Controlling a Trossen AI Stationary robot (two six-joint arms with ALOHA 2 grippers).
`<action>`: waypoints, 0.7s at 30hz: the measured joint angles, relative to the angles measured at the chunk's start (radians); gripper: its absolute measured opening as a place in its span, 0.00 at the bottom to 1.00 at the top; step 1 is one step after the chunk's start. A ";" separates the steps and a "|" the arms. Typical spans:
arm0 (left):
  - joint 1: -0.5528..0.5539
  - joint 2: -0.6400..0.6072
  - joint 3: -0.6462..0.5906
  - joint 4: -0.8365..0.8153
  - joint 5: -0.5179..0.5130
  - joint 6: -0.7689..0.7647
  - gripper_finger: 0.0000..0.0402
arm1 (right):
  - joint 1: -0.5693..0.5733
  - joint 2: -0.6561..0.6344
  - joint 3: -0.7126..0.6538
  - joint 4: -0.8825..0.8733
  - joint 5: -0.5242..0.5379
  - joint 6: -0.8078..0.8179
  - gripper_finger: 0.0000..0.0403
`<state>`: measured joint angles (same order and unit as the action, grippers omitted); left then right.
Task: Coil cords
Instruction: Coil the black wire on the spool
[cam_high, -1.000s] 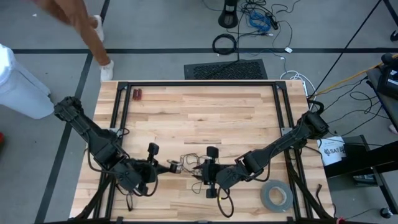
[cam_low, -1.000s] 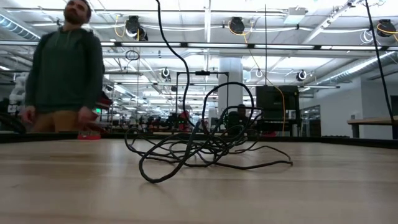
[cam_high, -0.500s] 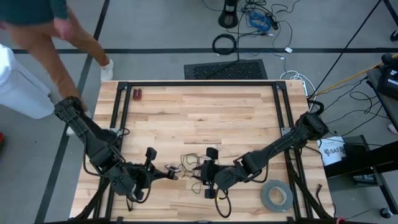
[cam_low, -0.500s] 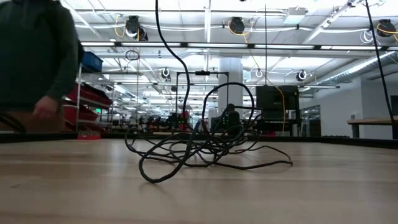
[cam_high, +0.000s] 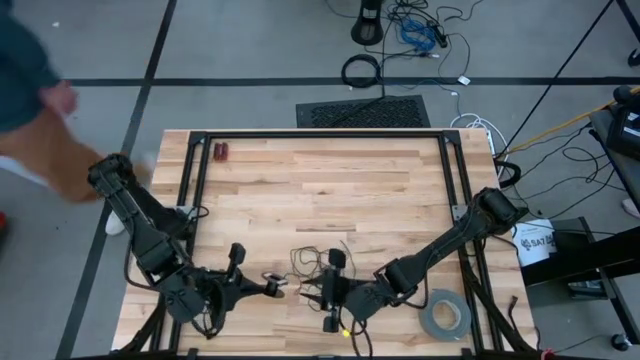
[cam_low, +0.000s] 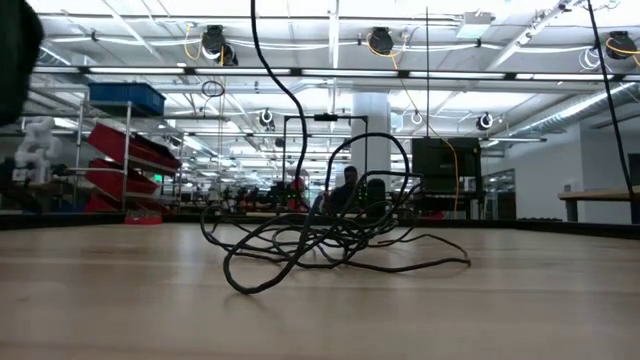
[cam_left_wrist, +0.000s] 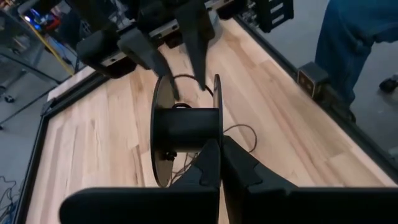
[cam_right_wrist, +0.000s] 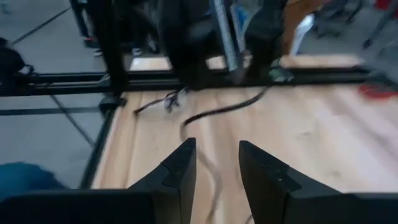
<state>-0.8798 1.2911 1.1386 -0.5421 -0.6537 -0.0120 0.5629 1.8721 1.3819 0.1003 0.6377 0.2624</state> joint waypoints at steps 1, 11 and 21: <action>-0.006 0.000 0.000 0.002 -0.004 0.000 0.00 | 0.006 0.000 0.000 0.008 0.012 -0.016 0.28; -0.020 0.000 0.000 0.021 -0.031 0.021 0.00 | 0.022 0.000 0.000 0.002 0.020 0.015 0.47; -0.020 0.000 0.000 0.053 -0.053 0.055 0.00 | 0.008 0.000 0.000 0.063 -0.073 -0.020 0.49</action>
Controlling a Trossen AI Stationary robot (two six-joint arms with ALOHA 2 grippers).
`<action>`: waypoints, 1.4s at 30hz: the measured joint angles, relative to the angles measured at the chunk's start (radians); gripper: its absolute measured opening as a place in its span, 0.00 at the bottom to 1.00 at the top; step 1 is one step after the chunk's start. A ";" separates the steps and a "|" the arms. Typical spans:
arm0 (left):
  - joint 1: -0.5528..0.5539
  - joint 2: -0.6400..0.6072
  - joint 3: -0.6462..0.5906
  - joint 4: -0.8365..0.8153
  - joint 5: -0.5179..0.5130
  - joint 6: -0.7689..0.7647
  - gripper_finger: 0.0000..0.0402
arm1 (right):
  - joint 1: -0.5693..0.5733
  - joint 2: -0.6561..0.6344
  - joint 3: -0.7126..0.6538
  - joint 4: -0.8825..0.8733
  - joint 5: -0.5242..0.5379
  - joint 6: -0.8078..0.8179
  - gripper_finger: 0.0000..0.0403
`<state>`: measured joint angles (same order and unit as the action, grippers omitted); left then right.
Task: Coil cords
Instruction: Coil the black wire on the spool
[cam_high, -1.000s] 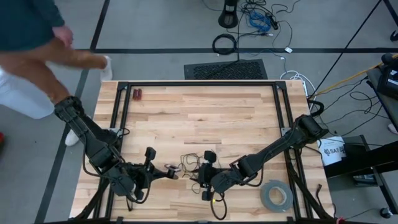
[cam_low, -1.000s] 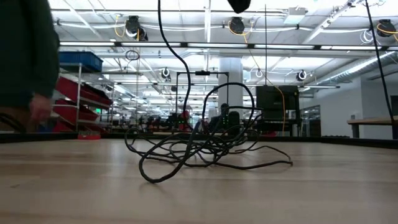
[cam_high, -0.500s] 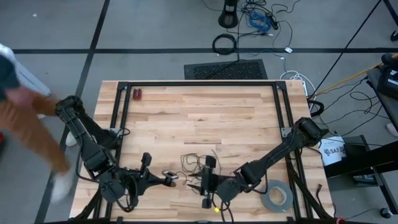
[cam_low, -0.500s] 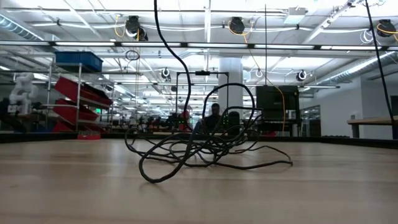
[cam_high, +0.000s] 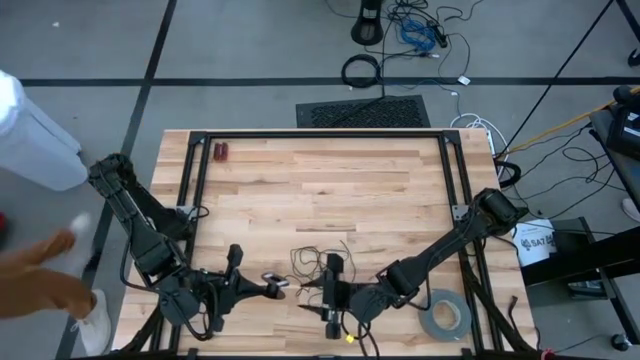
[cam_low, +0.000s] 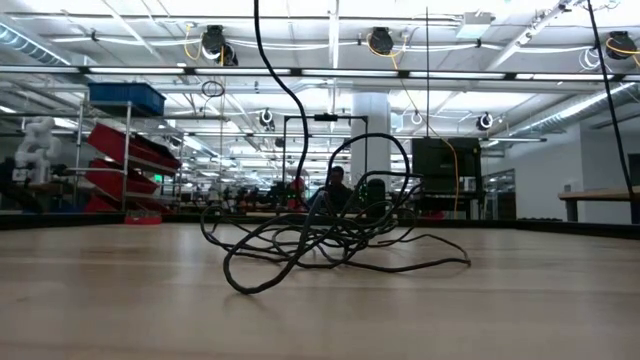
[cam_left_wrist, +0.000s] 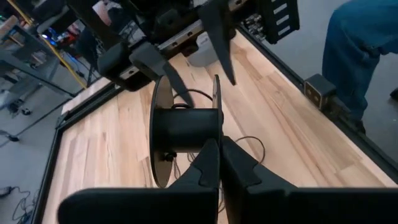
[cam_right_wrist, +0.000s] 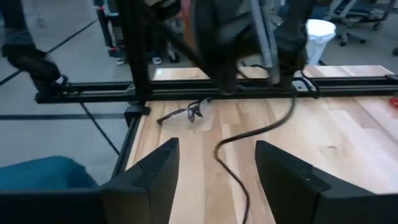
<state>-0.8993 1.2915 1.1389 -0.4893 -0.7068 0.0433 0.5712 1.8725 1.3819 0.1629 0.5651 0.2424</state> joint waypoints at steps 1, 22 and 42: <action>0.000 0.000 0.000 0.005 -0.004 0.005 0.00 | -0.003 0.000 0.000 0.000 -0.012 -0.007 0.48; -0.049 0.000 0.000 0.009 -0.085 -0.057 0.00 | -0.048 0.001 0.000 0.011 -0.101 -0.065 0.02; -0.065 0.028 0.001 0.011 -0.105 -0.188 0.00 | 0.007 0.001 0.119 -0.156 -0.092 -0.076 0.00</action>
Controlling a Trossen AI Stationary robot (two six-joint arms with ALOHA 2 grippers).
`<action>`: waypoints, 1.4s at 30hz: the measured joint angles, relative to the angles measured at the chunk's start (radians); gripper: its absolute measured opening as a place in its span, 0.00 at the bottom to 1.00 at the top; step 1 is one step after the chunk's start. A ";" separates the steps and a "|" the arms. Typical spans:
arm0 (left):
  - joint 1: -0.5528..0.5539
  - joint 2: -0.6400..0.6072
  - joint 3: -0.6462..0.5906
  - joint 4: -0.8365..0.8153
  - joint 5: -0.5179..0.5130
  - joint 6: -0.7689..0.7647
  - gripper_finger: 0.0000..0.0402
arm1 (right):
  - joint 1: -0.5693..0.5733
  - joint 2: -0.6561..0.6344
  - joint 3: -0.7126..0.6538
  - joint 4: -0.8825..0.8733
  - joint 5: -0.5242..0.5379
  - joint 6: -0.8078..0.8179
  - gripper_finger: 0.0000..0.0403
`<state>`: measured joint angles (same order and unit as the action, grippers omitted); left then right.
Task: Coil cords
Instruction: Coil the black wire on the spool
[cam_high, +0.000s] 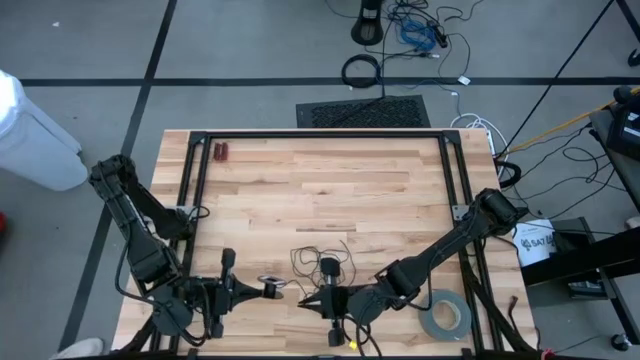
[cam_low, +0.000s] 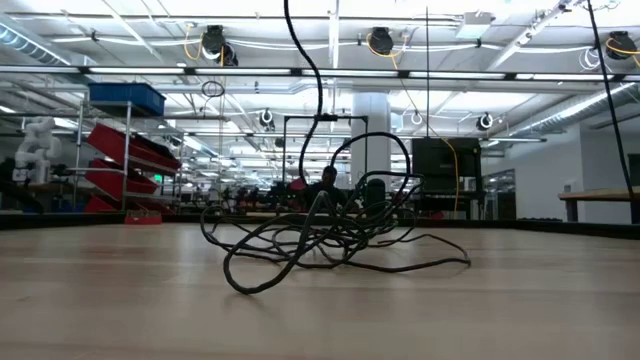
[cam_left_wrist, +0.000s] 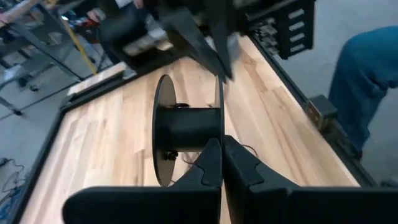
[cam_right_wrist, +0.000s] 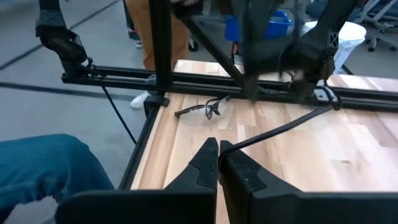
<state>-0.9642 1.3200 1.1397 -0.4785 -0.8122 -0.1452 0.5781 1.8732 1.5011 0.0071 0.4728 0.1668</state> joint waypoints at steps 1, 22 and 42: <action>0.000 0.007 0.000 0.000 0.010 0.001 0.00 | 0.000 0.000 0.017 -0.022 0.001 -0.007 0.00; 0.002 0.063 0.000 0.157 0.210 0.127 0.00 | -0.007 -0.001 0.112 -0.173 0.029 -0.152 0.00; -0.008 0.064 0.000 0.228 0.078 0.252 0.00 | 0.013 0.005 0.112 -0.206 -0.162 -0.115 0.00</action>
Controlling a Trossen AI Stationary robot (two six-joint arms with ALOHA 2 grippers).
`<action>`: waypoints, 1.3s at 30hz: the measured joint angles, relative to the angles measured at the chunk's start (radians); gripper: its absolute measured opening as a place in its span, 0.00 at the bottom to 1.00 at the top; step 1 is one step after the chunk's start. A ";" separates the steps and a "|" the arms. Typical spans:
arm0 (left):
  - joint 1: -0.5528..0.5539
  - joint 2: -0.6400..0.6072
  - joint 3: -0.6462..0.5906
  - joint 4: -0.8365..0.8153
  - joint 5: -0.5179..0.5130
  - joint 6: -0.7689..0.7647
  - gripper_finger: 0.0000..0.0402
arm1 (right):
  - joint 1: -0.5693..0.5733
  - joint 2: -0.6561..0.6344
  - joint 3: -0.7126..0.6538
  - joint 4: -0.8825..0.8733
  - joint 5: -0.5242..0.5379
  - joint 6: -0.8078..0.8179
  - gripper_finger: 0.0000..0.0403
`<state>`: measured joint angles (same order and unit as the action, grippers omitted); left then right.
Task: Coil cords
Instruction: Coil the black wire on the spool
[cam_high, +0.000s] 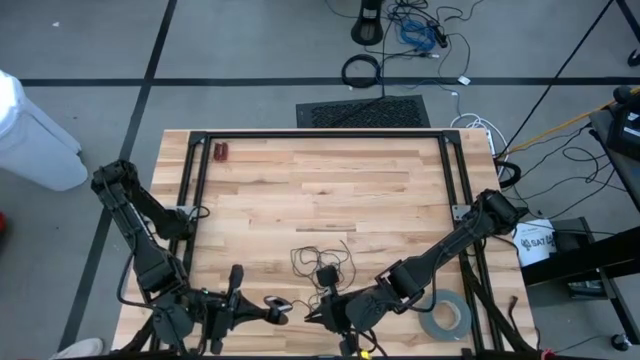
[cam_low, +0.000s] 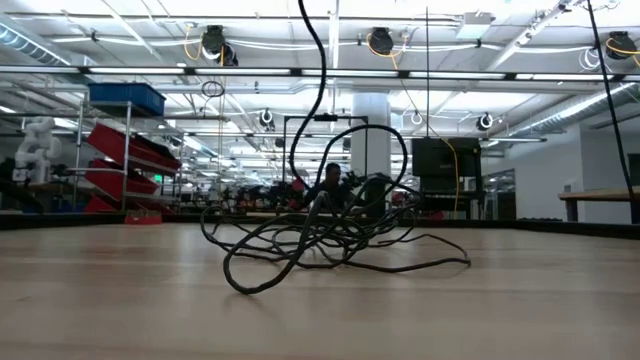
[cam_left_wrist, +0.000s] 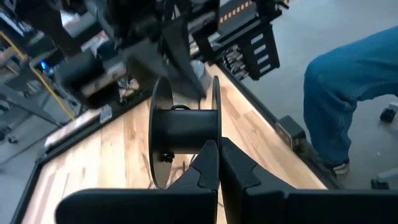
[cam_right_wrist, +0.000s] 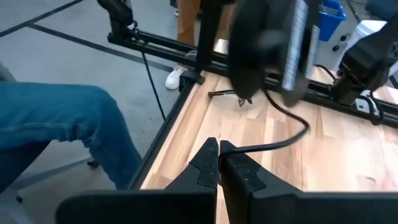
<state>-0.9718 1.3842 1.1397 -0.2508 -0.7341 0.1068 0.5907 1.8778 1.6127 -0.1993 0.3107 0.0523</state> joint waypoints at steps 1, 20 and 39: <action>0.000 0.000 0.000 0.012 0.000 0.009 0.00 | -0.001 0.001 0.000 0.003 0.001 0.005 0.00; 0.001 0.009 0.000 0.138 0.054 0.118 0.00 | -0.003 0.003 0.000 -0.010 0.001 0.018 0.00; 0.015 0.045 0.000 0.233 0.160 0.242 0.00 | -0.044 0.003 0.000 -0.033 -0.001 -0.028 0.00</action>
<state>-0.9569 1.4296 1.1393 -0.0179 -0.5740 0.3489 0.5470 1.8809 1.6127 -0.2326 0.3095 0.0248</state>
